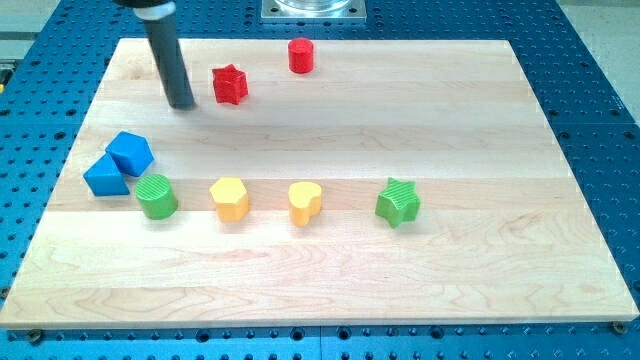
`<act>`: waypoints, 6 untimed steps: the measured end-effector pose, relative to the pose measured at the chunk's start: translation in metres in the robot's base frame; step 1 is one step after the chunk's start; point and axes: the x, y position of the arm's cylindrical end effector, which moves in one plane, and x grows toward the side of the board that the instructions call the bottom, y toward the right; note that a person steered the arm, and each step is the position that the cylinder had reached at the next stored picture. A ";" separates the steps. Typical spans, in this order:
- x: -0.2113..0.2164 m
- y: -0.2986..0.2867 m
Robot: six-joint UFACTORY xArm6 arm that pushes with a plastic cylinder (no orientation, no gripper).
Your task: Push the red star below the red circle
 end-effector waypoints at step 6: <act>0.021 0.134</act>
